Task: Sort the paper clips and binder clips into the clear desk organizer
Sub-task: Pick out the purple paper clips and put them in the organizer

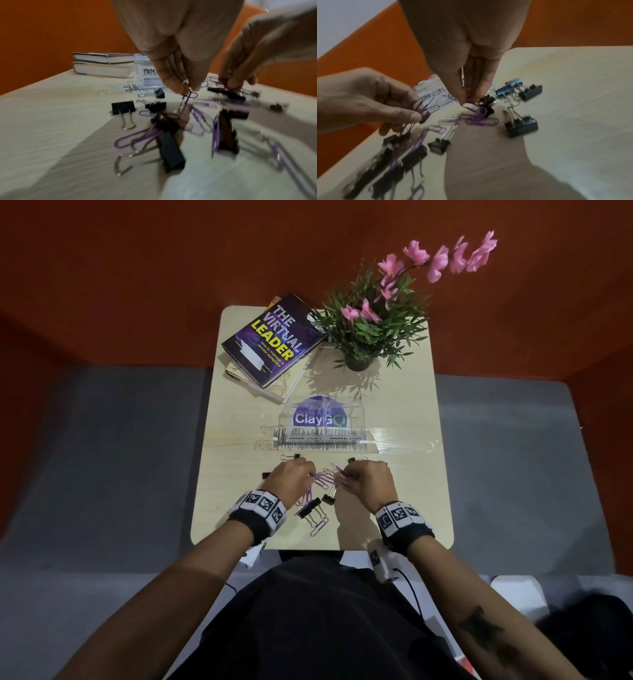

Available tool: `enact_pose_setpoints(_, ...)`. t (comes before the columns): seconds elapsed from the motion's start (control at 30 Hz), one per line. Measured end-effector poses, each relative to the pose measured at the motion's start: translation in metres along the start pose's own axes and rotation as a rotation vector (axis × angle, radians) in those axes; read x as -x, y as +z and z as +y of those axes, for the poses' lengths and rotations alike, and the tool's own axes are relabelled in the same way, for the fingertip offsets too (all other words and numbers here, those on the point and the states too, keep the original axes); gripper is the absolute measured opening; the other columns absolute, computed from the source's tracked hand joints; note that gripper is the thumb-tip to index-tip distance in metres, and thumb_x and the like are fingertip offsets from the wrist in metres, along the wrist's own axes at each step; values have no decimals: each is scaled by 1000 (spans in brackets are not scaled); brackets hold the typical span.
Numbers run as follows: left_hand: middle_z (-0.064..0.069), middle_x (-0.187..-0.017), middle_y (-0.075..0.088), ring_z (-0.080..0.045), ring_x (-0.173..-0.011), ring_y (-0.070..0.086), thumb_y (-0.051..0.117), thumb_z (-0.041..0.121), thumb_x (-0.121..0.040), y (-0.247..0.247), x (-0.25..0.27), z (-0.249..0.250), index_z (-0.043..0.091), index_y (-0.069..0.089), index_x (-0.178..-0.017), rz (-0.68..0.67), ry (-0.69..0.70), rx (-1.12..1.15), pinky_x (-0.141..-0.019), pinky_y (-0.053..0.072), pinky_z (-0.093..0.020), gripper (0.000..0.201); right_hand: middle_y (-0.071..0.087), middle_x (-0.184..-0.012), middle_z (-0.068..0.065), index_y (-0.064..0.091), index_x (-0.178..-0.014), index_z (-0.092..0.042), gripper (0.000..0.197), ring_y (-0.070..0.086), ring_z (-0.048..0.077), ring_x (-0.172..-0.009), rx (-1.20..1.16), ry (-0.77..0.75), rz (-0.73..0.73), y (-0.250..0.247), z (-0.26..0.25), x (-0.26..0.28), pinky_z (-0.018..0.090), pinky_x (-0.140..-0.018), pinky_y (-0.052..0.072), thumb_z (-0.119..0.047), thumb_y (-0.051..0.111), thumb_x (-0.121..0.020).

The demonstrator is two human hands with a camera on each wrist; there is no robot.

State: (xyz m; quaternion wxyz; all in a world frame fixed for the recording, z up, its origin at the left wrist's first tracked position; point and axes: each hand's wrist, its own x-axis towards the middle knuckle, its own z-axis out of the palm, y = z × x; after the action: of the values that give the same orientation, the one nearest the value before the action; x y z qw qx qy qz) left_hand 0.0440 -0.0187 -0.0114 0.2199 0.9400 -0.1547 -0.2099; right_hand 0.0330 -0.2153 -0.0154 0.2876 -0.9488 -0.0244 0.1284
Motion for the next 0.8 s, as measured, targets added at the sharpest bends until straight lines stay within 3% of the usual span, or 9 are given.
enact_pose_setpoints(0.07,-8,-85,69,-25,-76,64,68,17,-87,-13,1,-1,8,71,-90,91,-83,181,-73,55,-36,10,73,-66,4,74,-71,-15,4,64,20,-61,-59,28,22,-10,-1,-3,27,-57,48,-17,75,-75)
enact_pose_setpoints(0.17,-5,-77,71,-15,-66,65,72,10,-83,-41,-2,2,7,73,-89,238,-197,455,-64,58,-24,7,75,-72,1,75,-76,-17,15,69,17,-68,-147,61,58,-25,-9,-9,28,-68,57,-4,72,-69)
enact_pose_setpoints(0.27,-1,-74,69,-8,-60,62,72,11,-83,-68,-21,8,9,72,-88,345,-240,516,-56,53,-15,6,75,-74,0,74,-79,-17,15,69,15,-71,-242,74,94,-38,-24,-22,29,-72,57,-5,75,-70)
enact_pose_setpoints(0.37,-4,-72,70,-16,-61,67,75,11,-80,-76,-49,5,9,73,-84,428,-316,568,-61,60,-29,4,76,-77,2,72,-85,-15,17,70,15,-74,-278,84,128,-44,-44,-44,30,-75,58,-6,76,-71)
enact_pose_setpoints(0.43,-6,-72,72,-21,-65,70,77,13,-78,-72,-60,4,11,75,-81,392,-370,550,-68,61,-36,4,75,-76,2,72,-82,-16,17,69,17,-73,-263,77,142,-43,-57,-61,30,-74,58,-5,75,-70)
enact_pose_setpoints(0.53,-12,-76,73,-27,-75,68,77,11,-76,-65,-61,6,8,76,-80,320,-368,468,-79,57,-36,4,74,-72,5,73,-75,-15,16,67,22,-72,-158,42,141,-35,-73,-85,32,-70,57,-2,67,-68)
enact_pose_setpoints(0.63,-13,-86,75,-27,-83,68,70,8,-80,-60,-52,-6,10,76,-90,373,-387,447,-85,55,-36,11,75,-76,8,75,-75,-16,18,67,28,-77,-85,21,100,-25,-77,-101,31,-69,56,-2,67,-69)
enact_pose_setpoints(0.8,-10,-88,76,-24,-83,69,64,2,-81,-50,-25,-28,9,76,-85,433,-420,412,-84,56,-34,15,76,-78,9,76,-81,-11,21,69,24,-76,-99,-36,65,-26,-73,-105,31,-74,58,4,66,-70)
